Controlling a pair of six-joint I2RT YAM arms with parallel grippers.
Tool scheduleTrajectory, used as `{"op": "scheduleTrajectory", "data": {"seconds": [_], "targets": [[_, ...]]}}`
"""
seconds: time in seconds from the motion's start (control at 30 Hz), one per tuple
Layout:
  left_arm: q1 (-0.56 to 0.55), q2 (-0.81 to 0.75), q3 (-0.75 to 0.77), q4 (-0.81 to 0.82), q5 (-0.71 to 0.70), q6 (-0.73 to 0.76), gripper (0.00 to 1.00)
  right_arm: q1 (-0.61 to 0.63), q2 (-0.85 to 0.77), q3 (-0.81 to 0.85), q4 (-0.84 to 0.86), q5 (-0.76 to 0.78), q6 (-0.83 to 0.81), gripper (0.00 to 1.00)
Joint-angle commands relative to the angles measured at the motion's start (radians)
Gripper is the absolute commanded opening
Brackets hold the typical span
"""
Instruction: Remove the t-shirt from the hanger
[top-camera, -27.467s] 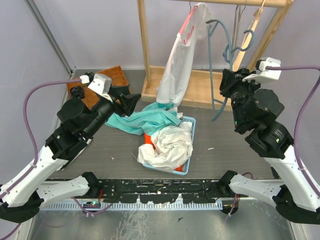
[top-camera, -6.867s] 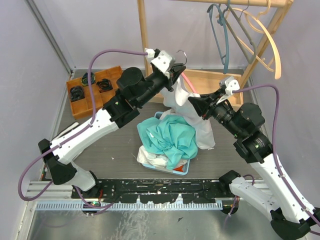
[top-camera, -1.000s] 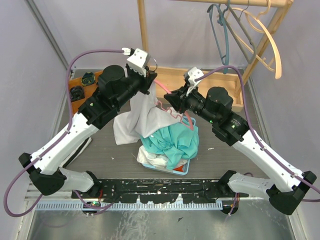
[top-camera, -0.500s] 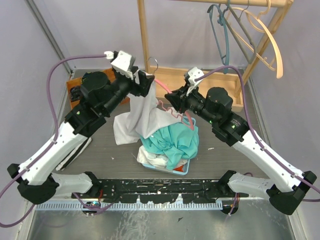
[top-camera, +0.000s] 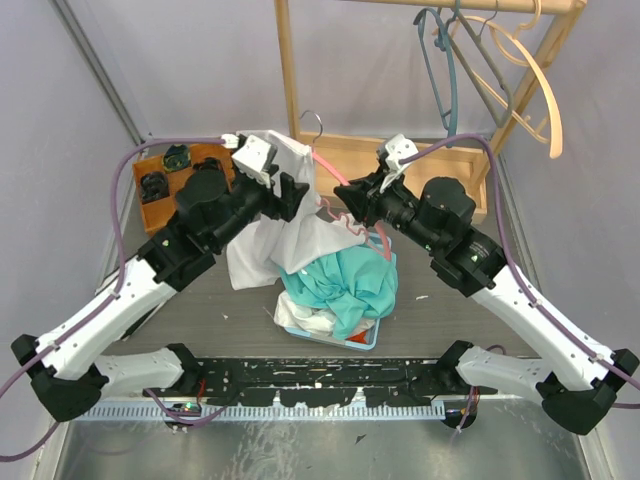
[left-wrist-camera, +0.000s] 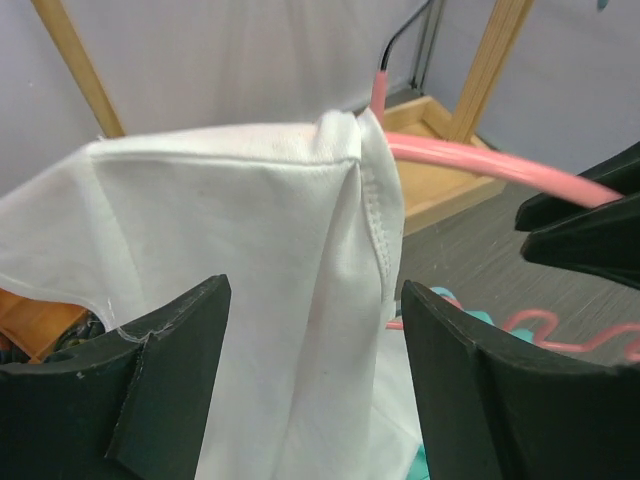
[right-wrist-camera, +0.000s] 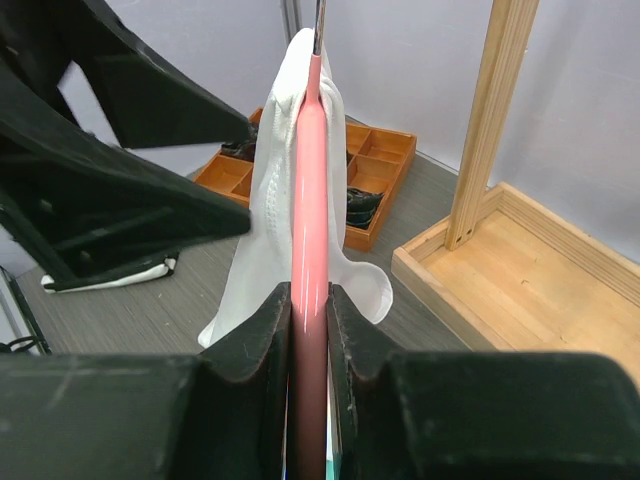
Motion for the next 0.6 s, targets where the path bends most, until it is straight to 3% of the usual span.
{"op": "scheduleTrajectory", "data": {"seconds": [0.0,0.2,0.27,0.37,0.43,0.57], "targets": [[-0.002,0.027,-0.016,0.061,0.001,-0.005,0.76,0.003,-0.055,0.035,0.105,-0.009,0.010,0.01],[-0.001,0.069,-0.006,0.110,-0.052,0.060,0.69,0.005,-0.084,0.023,0.097,-0.016,0.012,0.01],[-0.003,0.082,0.009,0.110,-0.062,0.075,0.53,0.005,-0.092,0.019,0.093,-0.011,0.013,0.01],[-0.003,0.090,0.028,0.114,-0.069,0.087,0.18,0.004,-0.103,0.013,0.089,-0.001,0.010,0.01],[-0.001,0.091,0.037,0.114,-0.078,0.092,0.02,0.005,-0.110,0.008,0.085,0.003,0.010,0.01],[-0.001,0.077,0.045,0.124,-0.150,0.098,0.00,0.004,-0.124,0.001,0.072,0.015,0.007,0.01]]}}
